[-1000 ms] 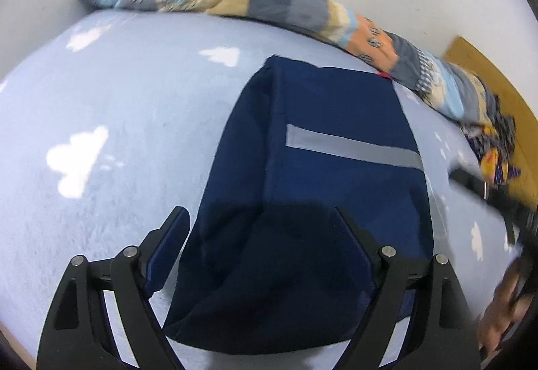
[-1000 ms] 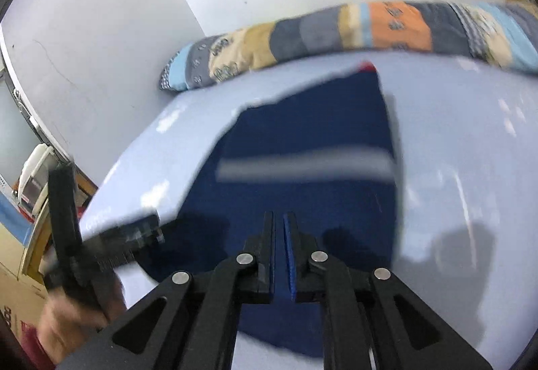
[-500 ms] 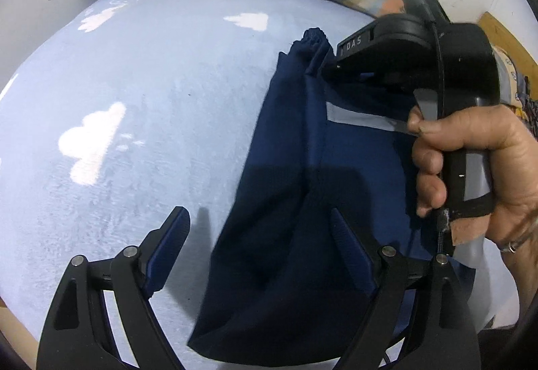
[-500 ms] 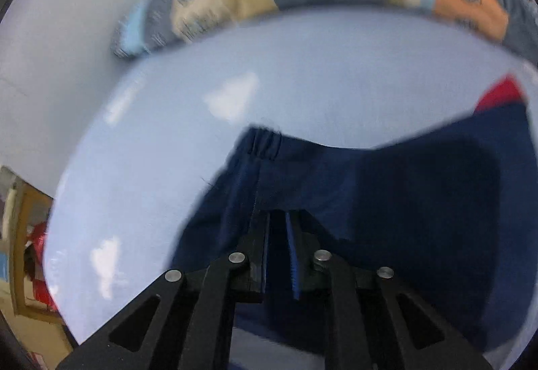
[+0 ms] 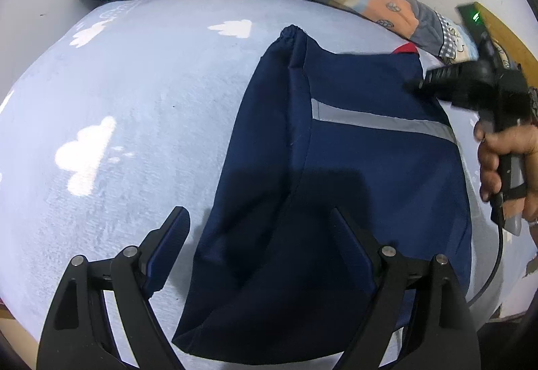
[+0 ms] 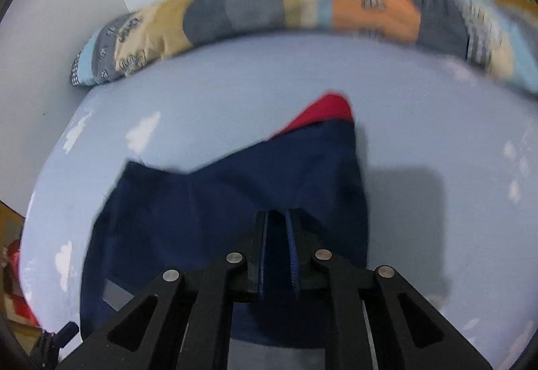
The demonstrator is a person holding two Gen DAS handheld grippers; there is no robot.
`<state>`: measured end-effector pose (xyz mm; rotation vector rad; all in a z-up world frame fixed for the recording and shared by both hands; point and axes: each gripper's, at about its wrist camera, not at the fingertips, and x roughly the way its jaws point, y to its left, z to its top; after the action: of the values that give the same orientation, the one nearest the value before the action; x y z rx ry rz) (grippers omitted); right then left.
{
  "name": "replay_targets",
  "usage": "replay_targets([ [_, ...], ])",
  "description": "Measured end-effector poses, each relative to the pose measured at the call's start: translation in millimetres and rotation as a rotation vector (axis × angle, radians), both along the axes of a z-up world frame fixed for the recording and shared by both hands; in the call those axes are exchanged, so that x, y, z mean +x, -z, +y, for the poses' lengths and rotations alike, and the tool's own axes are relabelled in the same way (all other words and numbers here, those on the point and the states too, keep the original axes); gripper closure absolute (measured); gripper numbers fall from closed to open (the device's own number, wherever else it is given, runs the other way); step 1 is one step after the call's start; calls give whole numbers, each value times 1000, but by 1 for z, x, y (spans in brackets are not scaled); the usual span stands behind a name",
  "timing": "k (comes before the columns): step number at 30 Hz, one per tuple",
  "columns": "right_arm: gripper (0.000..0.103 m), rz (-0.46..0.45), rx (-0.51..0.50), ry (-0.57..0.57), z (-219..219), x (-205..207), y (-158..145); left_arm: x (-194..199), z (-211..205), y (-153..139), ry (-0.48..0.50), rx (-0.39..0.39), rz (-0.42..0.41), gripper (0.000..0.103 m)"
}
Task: Fold large clothes
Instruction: 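Press the folded jacket flat with both tools open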
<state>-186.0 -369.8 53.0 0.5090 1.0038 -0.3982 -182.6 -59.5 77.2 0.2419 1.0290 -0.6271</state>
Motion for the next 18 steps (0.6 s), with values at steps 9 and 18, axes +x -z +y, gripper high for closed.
replay_targets([
  [9, 87, -112, -70, -119, 65, -85, -66, -5, 6, -4, -3, -11, -12, 17],
  [18, 89, 3, 17, -229, 128, -144, 3, -23, -7, -5, 51, -6, -48, 17],
])
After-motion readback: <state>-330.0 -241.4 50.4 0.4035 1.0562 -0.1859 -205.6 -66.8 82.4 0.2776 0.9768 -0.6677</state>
